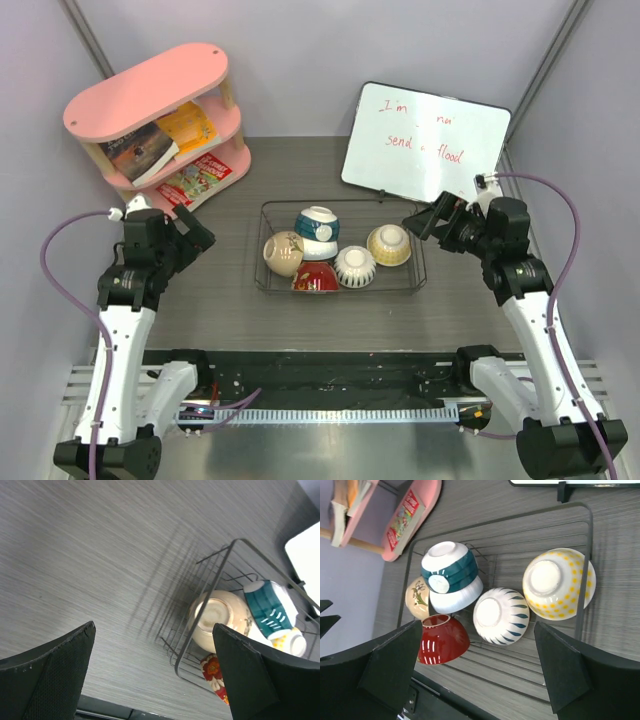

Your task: Unload the bowls from the dish rack

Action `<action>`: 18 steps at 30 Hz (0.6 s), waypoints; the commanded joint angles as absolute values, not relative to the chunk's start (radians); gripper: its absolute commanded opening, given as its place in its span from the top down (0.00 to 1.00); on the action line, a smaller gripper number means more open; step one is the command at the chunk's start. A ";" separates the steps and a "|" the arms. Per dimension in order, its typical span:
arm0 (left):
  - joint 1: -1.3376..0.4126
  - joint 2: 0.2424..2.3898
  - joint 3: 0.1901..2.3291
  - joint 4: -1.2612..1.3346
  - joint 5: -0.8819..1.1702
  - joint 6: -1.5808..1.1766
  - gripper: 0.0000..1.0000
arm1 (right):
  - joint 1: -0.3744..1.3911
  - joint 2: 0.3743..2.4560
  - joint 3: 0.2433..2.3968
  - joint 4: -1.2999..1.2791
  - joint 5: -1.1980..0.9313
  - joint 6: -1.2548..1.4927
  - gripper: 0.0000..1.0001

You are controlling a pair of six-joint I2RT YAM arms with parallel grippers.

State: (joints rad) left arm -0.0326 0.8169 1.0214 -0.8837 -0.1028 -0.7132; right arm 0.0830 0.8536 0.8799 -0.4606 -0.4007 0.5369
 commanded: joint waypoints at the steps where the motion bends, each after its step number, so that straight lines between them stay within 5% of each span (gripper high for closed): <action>1: -0.032 0.752 1.040 -0.827 -0.055 -0.706 0.00 | 0.091 0.776 0.825 -0.350 -0.437 0.600 0.00; 14: -0.032 0.470 0.897 -0.822 0.006 -0.740 0.00 | 0.127 0.876 0.891 -0.437 -0.376 0.534 0.00; 18: -0.032 0.547 0.960 -0.853 -0.021 -0.655 0.00 | 0.219 0.861 0.885 -0.417 -0.276 0.558 0.00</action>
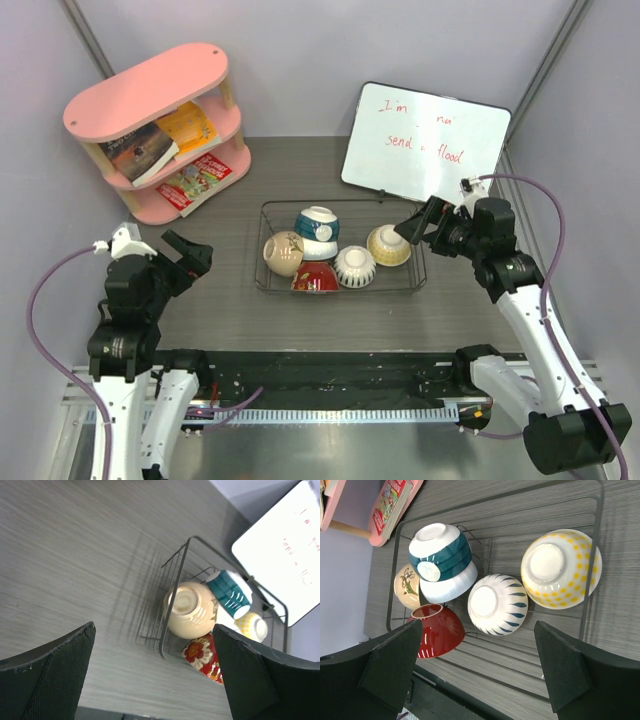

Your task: Unload the bowls from the dish rack

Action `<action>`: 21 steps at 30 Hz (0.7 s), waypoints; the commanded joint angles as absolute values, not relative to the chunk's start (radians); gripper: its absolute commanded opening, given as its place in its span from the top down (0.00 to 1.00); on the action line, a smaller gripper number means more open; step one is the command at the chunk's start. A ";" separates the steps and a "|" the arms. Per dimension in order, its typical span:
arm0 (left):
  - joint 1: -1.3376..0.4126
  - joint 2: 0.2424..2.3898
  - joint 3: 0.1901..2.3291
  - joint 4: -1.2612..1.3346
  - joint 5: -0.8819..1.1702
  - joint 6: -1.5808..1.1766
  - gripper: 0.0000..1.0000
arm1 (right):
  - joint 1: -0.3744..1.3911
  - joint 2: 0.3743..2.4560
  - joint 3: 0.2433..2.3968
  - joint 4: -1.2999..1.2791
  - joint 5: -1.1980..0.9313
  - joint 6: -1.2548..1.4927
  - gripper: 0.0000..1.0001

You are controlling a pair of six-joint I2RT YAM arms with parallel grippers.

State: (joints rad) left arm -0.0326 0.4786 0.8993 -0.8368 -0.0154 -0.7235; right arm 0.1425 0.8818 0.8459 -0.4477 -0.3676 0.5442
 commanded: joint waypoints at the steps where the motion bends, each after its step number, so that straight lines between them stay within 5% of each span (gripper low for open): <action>1: -0.032 0.580 0.974 -0.850 -0.005 -0.643 0.00 | 0.241 0.859 0.884 -0.411 -0.256 0.572 0.00; 11: -0.093 1.005 1.222 -0.807 0.088 -0.546 0.06 | 0.534 0.902 0.903 -0.400 -0.016 0.643 0.00; 21: -0.471 1.210 1.263 -0.766 -0.123 -0.578 0.08 | 0.575 0.923 0.890 -0.405 0.023 0.640 0.00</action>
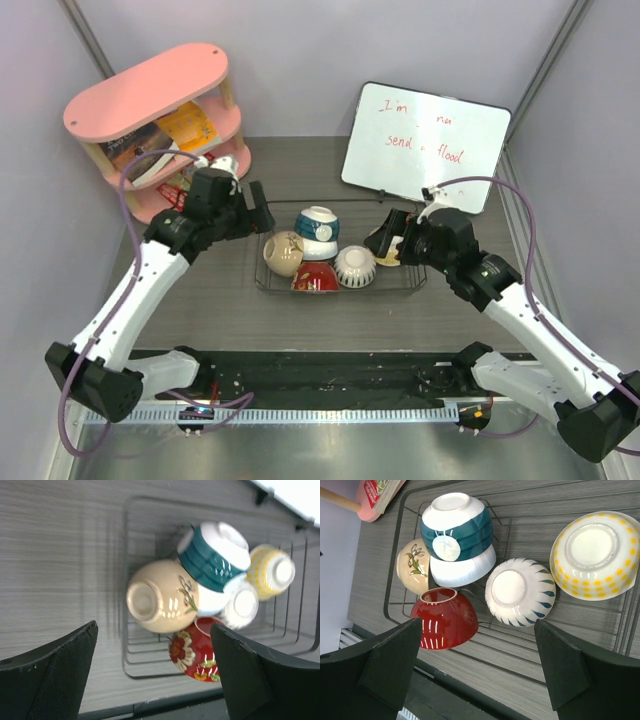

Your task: Unload the bowls from the dish rack

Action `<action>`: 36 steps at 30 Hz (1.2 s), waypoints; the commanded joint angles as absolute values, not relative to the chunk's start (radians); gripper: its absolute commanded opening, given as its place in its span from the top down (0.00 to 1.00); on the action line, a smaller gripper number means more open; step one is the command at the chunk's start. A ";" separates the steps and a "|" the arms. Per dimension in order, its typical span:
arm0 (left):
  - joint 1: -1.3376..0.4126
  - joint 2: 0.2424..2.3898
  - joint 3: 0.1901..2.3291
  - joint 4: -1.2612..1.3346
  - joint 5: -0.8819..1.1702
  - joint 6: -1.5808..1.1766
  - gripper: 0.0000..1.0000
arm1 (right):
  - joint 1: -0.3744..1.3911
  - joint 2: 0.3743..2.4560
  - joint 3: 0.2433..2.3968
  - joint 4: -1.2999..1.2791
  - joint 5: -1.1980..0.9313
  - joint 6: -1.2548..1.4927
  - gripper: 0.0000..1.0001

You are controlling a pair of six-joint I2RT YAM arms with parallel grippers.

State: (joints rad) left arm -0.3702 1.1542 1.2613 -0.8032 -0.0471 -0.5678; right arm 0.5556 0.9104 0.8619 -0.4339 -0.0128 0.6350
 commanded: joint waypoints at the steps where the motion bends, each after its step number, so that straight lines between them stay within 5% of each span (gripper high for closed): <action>1: -0.495 1.221 1.252 -0.749 -0.147 -0.580 0.09 | 0.578 0.928 0.893 -0.411 0.026 0.638 0.00; 13: -0.935 1.259 1.189 -0.776 -0.483 -0.469 0.08 | 0.604 0.940 0.792 -0.400 0.018 0.634 0.00; 27: -1.034 1.023 0.989 -0.699 -0.545 -0.304 0.07 | 0.606 0.973 0.713 -0.330 -0.028 0.655 0.00; 36: -1.201 1.160 1.009 -0.709 -0.653 -0.238 0.04 | 0.604 1.023 0.681 -0.298 -0.038 0.655 0.00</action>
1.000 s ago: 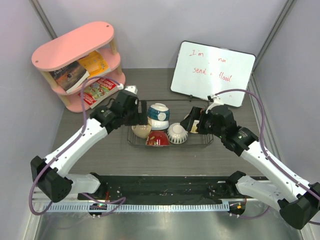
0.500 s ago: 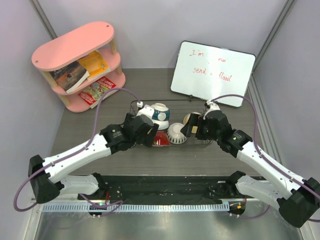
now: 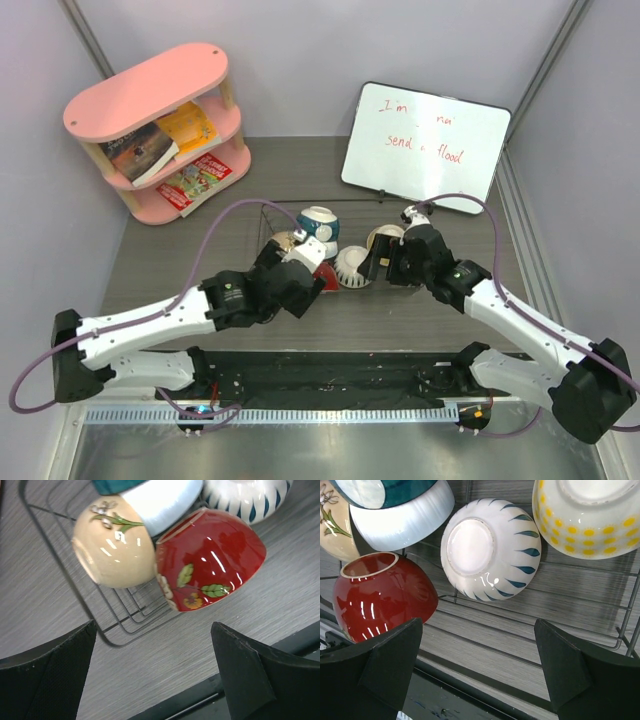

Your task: Unload the bowls from the dish rack

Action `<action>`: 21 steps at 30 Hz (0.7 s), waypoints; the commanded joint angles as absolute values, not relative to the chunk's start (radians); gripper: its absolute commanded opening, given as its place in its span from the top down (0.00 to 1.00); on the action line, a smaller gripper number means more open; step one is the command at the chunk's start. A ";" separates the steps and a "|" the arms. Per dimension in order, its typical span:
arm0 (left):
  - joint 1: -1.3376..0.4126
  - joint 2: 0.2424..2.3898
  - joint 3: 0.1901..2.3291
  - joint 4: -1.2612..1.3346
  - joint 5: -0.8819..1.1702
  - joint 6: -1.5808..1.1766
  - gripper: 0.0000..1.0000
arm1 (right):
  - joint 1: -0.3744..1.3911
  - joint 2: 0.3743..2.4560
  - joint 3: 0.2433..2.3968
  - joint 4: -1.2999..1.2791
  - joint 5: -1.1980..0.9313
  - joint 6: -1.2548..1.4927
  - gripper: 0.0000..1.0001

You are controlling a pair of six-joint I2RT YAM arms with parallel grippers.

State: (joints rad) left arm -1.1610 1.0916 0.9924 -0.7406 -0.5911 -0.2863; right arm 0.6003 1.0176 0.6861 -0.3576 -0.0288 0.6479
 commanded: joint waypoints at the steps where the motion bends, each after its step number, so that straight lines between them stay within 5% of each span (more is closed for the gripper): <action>1: -1.210 1.182 1.014 -0.707 -0.658 -0.238 0.04 | 0.604 1.026 0.680 -0.296 -0.040 0.653 0.00; 21: -1.258 1.264 0.974 -0.603 -0.727 -0.110 0.00 | 0.604 1.019 0.631 -0.279 -0.046 0.653 0.00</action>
